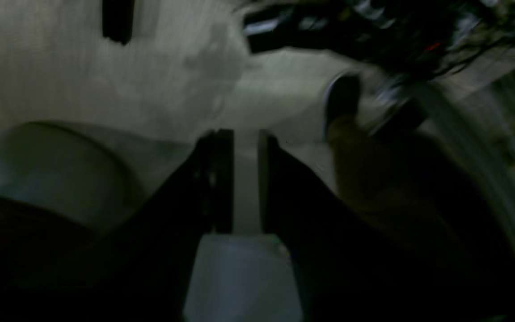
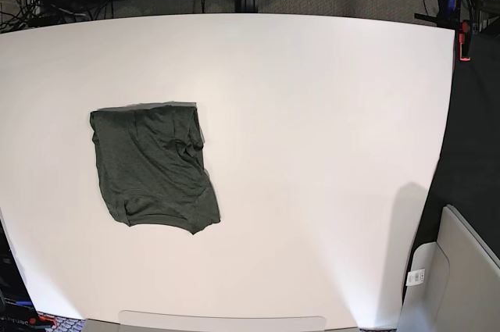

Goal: Fold the T-shirt properly

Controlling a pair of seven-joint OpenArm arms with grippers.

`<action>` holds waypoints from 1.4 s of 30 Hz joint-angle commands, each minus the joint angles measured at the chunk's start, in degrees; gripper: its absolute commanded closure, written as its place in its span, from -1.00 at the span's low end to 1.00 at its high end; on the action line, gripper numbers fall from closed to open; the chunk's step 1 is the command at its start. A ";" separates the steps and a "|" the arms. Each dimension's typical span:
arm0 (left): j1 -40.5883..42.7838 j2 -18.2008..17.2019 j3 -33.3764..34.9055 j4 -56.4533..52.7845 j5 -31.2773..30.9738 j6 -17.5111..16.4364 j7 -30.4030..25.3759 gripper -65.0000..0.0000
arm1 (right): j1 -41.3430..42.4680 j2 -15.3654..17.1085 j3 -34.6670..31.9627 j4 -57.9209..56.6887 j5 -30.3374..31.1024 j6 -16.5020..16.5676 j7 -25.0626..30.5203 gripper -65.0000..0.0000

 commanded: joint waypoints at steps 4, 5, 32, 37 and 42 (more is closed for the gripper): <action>-1.78 -0.68 2.50 -5.35 3.25 0.02 -4.41 0.78 | 1.95 -0.09 0.08 -6.13 0.19 0.19 4.20 0.76; -2.30 -0.51 3.03 -6.40 4.04 0.02 -5.38 0.78 | 2.65 -0.09 0.08 -7.98 0.19 0.19 5.26 0.76; -26.39 -0.24 21.67 -55.37 14.59 0.20 -33.86 0.78 | 26.91 -4.49 -19.70 -67.14 0.10 -29.48 48.42 0.76; -30.35 1.43 24.92 -64.16 14.59 0.20 -37.03 0.78 | 30.43 -6.24 -25.15 -74.44 -2.36 -34.14 56.77 0.76; -30.87 3.45 25.01 -65.74 14.59 0.20 -36.85 0.78 | 30.60 -8.70 -27.87 -74.61 -8.25 -39.33 59.06 0.76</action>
